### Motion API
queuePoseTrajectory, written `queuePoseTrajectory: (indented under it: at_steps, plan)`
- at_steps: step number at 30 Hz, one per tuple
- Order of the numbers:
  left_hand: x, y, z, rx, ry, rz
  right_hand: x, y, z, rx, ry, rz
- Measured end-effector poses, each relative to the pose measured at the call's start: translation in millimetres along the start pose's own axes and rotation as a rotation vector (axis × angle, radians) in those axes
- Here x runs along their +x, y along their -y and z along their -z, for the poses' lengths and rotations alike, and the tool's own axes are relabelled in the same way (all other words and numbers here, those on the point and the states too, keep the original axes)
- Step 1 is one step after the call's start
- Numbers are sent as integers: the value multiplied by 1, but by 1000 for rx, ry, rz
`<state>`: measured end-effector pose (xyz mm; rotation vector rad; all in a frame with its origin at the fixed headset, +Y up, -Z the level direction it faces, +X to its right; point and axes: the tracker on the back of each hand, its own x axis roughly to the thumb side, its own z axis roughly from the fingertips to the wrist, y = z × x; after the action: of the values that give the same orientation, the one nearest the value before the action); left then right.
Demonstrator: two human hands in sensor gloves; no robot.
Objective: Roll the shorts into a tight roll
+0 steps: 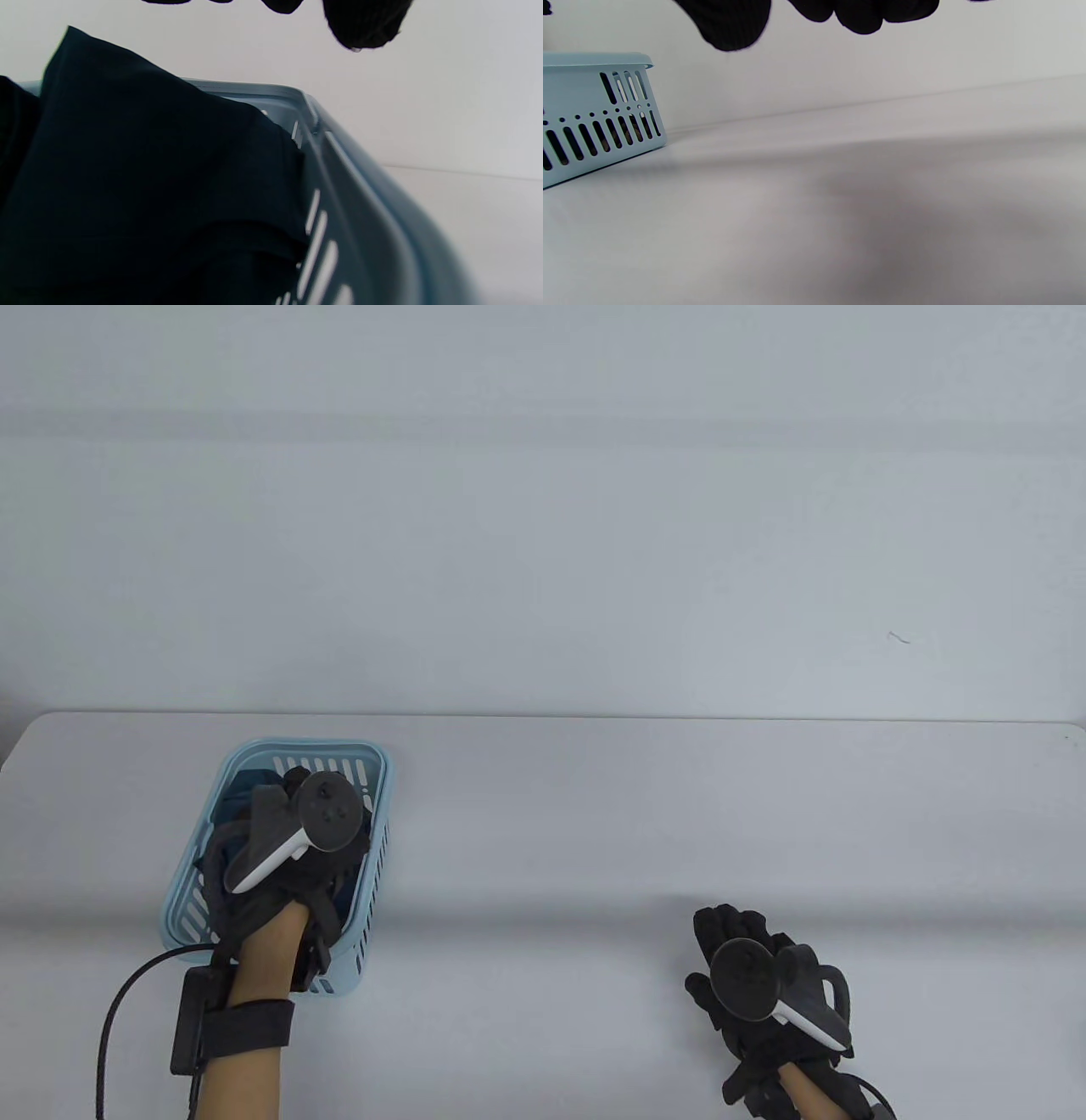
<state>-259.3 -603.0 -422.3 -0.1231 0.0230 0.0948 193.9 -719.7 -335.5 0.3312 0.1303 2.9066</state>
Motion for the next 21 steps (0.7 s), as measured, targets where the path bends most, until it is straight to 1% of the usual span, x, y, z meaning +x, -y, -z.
queuePoseTrajectory:
  at_steps: [5, 10, 12, 14, 17, 21]
  plan:
    - [-20, -1, 16, -56, -91, 44, -1, -4, 0, 25, -6, -2]
    - [-37, 6, 31, -171, -179, 57, -1, -5, 0, 36, -10, 0]
    - [-42, 12, 36, -236, -216, 85, -1, -6, 0, 42, -10, 1]
    - [-45, 18, 40, -304, -235, 130, 0, -6, 0, 54, -9, 6]
    - [-47, 26, 45, -339, -241, 153, -1, -8, 1, 70, -11, 9]
    - [-49, 29, 49, -384, -255, 151, -1, -10, 1, 87, -14, 10]
